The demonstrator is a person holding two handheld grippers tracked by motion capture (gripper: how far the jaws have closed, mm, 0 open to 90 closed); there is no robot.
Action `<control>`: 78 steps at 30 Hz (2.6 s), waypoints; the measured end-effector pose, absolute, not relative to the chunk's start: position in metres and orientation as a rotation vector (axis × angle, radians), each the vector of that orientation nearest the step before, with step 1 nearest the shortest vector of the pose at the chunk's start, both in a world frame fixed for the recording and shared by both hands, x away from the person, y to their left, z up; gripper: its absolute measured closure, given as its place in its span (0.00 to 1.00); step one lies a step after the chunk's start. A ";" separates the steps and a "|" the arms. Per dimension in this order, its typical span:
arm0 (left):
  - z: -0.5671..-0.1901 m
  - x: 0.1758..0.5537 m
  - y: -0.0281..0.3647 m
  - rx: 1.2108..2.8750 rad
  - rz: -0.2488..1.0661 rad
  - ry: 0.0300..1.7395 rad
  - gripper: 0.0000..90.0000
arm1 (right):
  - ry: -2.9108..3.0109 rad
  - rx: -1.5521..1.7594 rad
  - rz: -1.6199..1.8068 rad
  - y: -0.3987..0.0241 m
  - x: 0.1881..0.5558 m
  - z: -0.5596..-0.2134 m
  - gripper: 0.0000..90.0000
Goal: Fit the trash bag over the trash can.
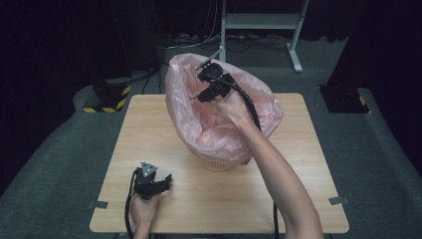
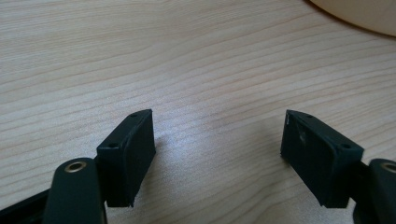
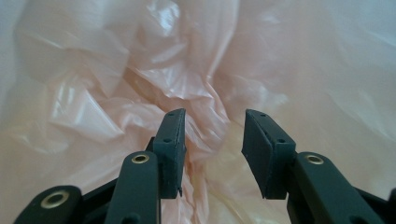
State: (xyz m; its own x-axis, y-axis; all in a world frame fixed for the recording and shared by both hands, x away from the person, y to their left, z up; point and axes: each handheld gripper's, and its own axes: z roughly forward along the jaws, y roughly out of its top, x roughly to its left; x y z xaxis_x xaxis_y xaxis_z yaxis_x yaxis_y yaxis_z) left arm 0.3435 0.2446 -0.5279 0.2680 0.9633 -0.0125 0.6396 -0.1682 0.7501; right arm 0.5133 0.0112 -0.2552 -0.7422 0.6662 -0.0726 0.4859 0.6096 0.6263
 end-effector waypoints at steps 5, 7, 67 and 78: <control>-0.528 0.343 0.245 1.897 0.636 1.445 0.29 | 2.587 0.933 0.806 0.027 0.518 -0.266 0.66; -0.528 0.343 0.245 1.897 0.636 1.444 0.29 | 2.613 0.929 0.772 0.032 0.520 -0.273 0.66; -0.528 0.343 0.245 1.902 0.637 1.443 0.29 | 2.545 1.102 0.626 -0.040 0.543 -0.286 0.60; -0.528 0.343 0.245 1.902 0.637 1.443 0.29 | 2.433 1.031 0.841 -0.049 0.527 -0.247 0.61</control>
State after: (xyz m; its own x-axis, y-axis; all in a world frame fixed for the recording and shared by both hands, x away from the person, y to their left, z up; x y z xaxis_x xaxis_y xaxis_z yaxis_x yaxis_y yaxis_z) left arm 0.3434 0.2446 -0.5276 0.2728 0.9620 -0.0089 0.6415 -0.1750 0.7469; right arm 0.5267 -0.0492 -0.2468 -0.6658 0.7398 -0.0976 0.5216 0.5549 0.6481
